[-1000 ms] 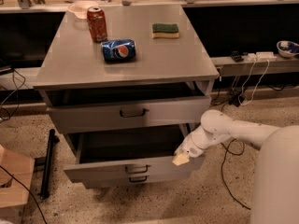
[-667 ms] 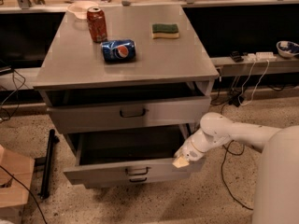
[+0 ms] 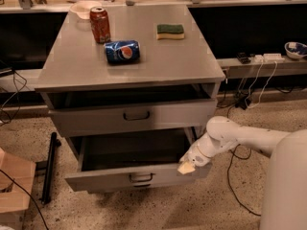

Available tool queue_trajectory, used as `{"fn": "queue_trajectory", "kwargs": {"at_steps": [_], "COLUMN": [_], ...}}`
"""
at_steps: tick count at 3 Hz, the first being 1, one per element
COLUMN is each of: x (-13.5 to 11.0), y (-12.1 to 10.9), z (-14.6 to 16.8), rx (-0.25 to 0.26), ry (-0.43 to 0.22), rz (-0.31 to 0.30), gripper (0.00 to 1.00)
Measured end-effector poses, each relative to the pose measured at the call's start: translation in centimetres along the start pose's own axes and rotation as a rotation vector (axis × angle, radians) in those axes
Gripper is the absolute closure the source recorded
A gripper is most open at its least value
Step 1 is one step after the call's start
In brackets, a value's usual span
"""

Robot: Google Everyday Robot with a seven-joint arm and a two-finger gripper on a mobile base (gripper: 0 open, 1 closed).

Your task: Open middle drawer

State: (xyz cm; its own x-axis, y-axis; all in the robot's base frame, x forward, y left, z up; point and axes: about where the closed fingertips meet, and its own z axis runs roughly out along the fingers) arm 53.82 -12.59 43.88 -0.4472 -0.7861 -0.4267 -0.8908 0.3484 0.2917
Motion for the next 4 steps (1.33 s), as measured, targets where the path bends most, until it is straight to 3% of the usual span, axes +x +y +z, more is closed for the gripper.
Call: {"fn": "queue_trajectory", "kwargs": {"at_steps": [2,4], "x": [0.0,2.5], "y": [-0.1,1.4], "z": [0.0,-0.7], "rx": [0.000,-0.009], "ry": [0.000,0.024], "rz": [0.000,0.009], "gripper": [0.00,0.00]}}
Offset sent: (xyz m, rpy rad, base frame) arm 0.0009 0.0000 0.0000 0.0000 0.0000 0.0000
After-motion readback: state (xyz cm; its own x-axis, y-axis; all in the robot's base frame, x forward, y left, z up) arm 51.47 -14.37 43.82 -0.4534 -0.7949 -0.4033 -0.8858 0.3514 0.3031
